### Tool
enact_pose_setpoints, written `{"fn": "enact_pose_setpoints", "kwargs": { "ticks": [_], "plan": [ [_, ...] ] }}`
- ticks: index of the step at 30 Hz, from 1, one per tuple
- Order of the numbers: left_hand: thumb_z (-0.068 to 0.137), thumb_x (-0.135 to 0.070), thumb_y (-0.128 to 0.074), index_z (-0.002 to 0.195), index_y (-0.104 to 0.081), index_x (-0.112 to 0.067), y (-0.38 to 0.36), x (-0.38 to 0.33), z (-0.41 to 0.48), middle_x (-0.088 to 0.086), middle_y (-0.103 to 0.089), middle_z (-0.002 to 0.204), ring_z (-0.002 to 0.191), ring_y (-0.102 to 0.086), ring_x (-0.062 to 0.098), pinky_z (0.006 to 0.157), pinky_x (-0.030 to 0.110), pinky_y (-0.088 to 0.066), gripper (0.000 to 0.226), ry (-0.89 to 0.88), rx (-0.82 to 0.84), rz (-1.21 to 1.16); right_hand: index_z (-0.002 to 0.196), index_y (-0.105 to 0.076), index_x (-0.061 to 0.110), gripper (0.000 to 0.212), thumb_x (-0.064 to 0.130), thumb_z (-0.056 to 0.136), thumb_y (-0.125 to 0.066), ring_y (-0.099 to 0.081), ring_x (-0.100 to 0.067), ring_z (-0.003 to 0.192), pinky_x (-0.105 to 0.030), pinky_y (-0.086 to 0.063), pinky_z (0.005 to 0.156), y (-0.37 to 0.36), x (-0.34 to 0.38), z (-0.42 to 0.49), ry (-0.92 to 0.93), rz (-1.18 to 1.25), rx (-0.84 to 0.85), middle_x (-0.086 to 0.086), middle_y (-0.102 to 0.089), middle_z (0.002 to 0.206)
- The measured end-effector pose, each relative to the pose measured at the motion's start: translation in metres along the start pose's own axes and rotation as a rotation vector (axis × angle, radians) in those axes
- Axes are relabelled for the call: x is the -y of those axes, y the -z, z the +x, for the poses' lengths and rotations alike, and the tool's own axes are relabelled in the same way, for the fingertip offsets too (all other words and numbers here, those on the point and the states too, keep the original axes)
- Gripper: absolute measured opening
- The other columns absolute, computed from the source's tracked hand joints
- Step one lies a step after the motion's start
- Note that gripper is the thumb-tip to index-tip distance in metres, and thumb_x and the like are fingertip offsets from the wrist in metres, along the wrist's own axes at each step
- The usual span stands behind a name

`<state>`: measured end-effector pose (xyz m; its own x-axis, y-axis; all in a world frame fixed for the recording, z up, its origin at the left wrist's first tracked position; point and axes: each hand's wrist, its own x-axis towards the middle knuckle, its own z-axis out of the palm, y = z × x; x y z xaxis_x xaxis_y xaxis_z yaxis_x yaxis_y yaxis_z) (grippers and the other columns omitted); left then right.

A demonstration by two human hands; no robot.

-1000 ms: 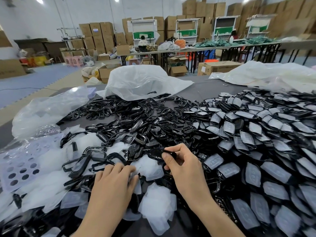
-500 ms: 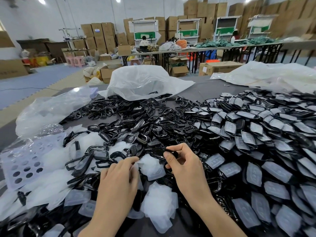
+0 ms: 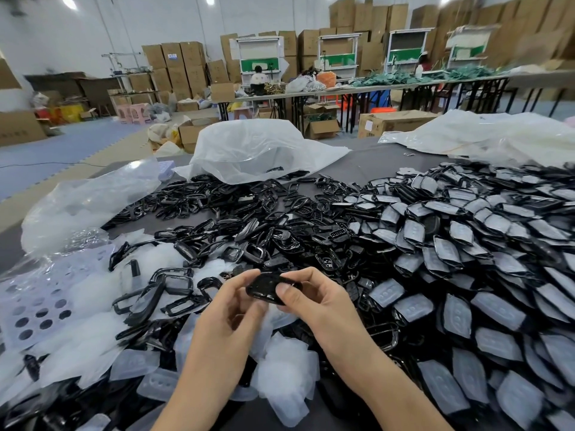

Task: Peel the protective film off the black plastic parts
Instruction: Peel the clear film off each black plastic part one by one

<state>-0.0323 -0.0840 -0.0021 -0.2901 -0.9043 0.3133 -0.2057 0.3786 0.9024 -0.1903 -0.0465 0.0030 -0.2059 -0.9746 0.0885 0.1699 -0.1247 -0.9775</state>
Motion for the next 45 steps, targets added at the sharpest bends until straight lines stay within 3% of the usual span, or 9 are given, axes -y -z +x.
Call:
{"fn": "enact_pose_setpoints", "kwargs": {
  "ticks": [5, 10, 14, 20, 27, 33, 38, 43, 45],
  "plan": [
    [0.094, -0.013, -0.063, 0.112, -0.059, -0.041, -0.001, 0.008, 0.003, -0.008, -0.069, 0.091, 0.08, -0.066, 0.007, 0.073, 0.019, -0.051, 0.033, 0.018, 0.029, 0.033, 0.09, -0.076, 0.02, 0.007, 0.017, 0.084, -0.076, -0.07, -0.012, 0.088, -0.026, -0.058, 0.082, -0.001, -0.001, 0.005, 0.012, 0.156, -0.078, -0.004, -0.076, 0.095],
    [0.1, -0.018, -0.046, 0.128, -0.047, -0.043, 0.001, 0.013, -0.004, -0.03, -0.049, 0.102, 0.091, -0.054, -0.003, 0.07, 0.011, -0.042, 0.037, -0.193, 0.032, 0.553, 0.082, -0.078, 0.017, 0.011, 0.017, 0.071, -0.076, -0.072, -0.015, 0.089, -0.02, -0.057, 0.076, 0.008, 0.002, 0.011, -0.009, 0.466, -0.182, -0.01, -0.076, 0.099],
    [0.098, -0.018, -0.052, 0.129, -0.046, -0.044, -0.002, 0.007, -0.002, -0.029, -0.049, 0.11, 0.096, -0.057, 0.002, 0.076, 0.012, -0.044, 0.041, -0.197, -0.056, 0.416, 0.085, -0.076, 0.012, 0.014, 0.013, 0.071, -0.075, -0.071, -0.016, 0.088, -0.021, -0.058, 0.074, 0.006, 0.003, 0.011, -0.051, 0.513, -0.166, -0.011, -0.075, 0.099],
    [0.095, -0.006, -0.058, 0.111, -0.049, -0.071, -0.002, -0.004, -0.004, -0.021, -0.062, 0.1, 0.086, -0.061, 0.008, 0.067, 0.009, -0.048, 0.067, -0.167, -0.013, 0.196, 0.092, -0.075, 0.008, 0.018, 0.011, 0.074, -0.074, -0.072, -0.016, 0.087, -0.023, -0.059, 0.075, -0.003, 0.004, 0.006, -0.133, 0.524, -0.006, -0.013, -0.075, 0.102],
    [0.086, -0.037, -0.063, 0.091, -0.065, -0.038, -0.001, -0.006, -0.004, -0.007, -0.066, 0.094, 0.081, -0.064, 0.007, 0.069, 0.015, -0.048, 0.005, -0.133, -0.059, -0.02, 0.084, -0.08, 0.016, 0.009, 0.012, 0.08, -0.072, -0.074, -0.021, 0.09, -0.026, -0.06, 0.076, -0.006, 0.005, 0.0, -0.172, 0.539, 0.118, -0.015, -0.075, 0.104],
    [0.089, -0.038, -0.058, 0.09, -0.066, -0.038, 0.004, -0.005, -0.001, 0.002, -0.07, 0.079, 0.068, -0.065, 0.014, 0.065, 0.021, -0.053, 0.008, -0.044, -0.121, -0.134, 0.098, -0.07, 0.012, 0.013, 0.012, 0.085, -0.073, -0.075, -0.021, 0.08, -0.024, -0.059, 0.069, 0.004, 0.001, 0.01, -0.087, 0.336, -0.158, -0.01, -0.076, 0.091],
    [0.1, -0.011, -0.052, 0.103, -0.067, -0.048, 0.005, -0.005, -0.003, -0.005, -0.066, 0.078, 0.068, -0.063, 0.008, 0.062, 0.01, -0.046, 0.04, -0.095, -0.029, 0.055, 0.103, -0.067, 0.007, 0.01, 0.006, 0.093, -0.067, -0.074, -0.02, 0.076, -0.024, -0.059, 0.068, 0.005, -0.003, 0.01, -0.08, 0.28, -0.159, -0.008, -0.076, 0.086],
    [0.097, -0.018, -0.054, 0.1, -0.061, -0.045, -0.002, -0.008, -0.005, -0.004, -0.069, 0.081, 0.071, -0.065, 0.015, 0.072, 0.041, -0.053, 0.027, -0.071, -0.018, 0.033, 0.102, -0.068, 0.008, 0.01, 0.007, 0.092, -0.068, -0.072, -0.019, 0.07, -0.027, -0.06, 0.065, 0.004, -0.004, 0.01, -0.073, 0.265, -0.136, -0.006, -0.074, 0.082],
    [0.098, -0.018, -0.055, 0.096, -0.066, -0.041, -0.001, -0.009, -0.007, -0.007, -0.07, 0.083, 0.072, -0.063, 0.018, 0.071, 0.042, -0.054, 0.025, -0.062, -0.015, 0.03, 0.102, -0.067, 0.009, 0.009, 0.007, 0.093, -0.068, -0.073, -0.02, 0.072, -0.026, -0.059, 0.064, 0.005, -0.004, 0.01, -0.053, 0.263, -0.163, -0.006, -0.075, 0.083]
  ]
}}
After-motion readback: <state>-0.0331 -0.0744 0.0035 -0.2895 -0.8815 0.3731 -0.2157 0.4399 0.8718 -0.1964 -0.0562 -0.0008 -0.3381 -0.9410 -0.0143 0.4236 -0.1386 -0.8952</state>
